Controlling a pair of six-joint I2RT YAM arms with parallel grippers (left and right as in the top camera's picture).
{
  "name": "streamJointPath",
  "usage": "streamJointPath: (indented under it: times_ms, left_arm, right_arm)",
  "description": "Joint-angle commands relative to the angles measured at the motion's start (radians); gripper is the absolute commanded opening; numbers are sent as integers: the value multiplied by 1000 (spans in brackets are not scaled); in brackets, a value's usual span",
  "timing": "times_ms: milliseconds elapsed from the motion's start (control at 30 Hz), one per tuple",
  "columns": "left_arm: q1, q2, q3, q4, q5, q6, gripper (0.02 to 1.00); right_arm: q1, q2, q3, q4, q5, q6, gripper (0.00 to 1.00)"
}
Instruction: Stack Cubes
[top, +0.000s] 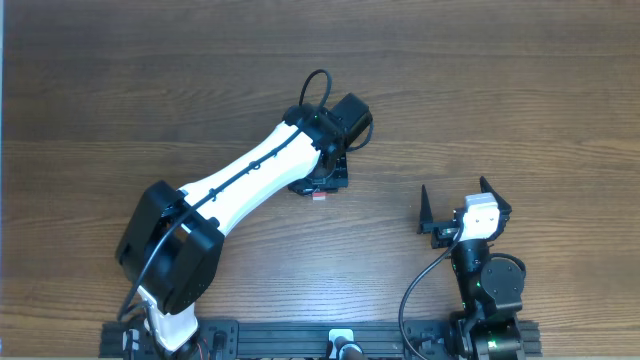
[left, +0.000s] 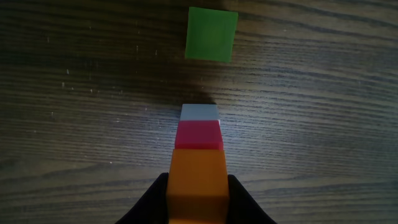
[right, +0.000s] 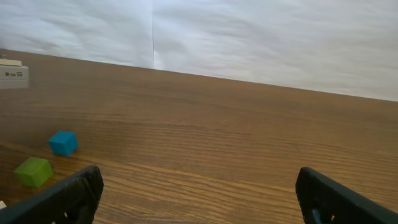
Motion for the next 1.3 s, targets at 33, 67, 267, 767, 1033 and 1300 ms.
streamJointPath:
  times_ms: [33,67,267,767,1033,1300]
  left_arm:
    - [-3,13,24,6,-20,-11,73]
    - [-3,13,24,6,-20,-11,75]
    - [-3,13,24,6,-20,-11,82]
    - [-3,13,24,-2,-20,-11,119]
    - [-3,14,24,-2,-27,-12,150]
    - [-3,19,24,2,-27,-11,183]
  right_arm:
    - [6,-10,-8,0,6,-1,993]
    - [6,-10,-8,0,6,0,993]
    - [6,-10,-8,0,6,-1,993]
    - [6,-10,-8,0,6,-1,993]
    - [6,-10,-8,0,6,-1,993]
    - [6,-10,-8,0,6,-1,991]
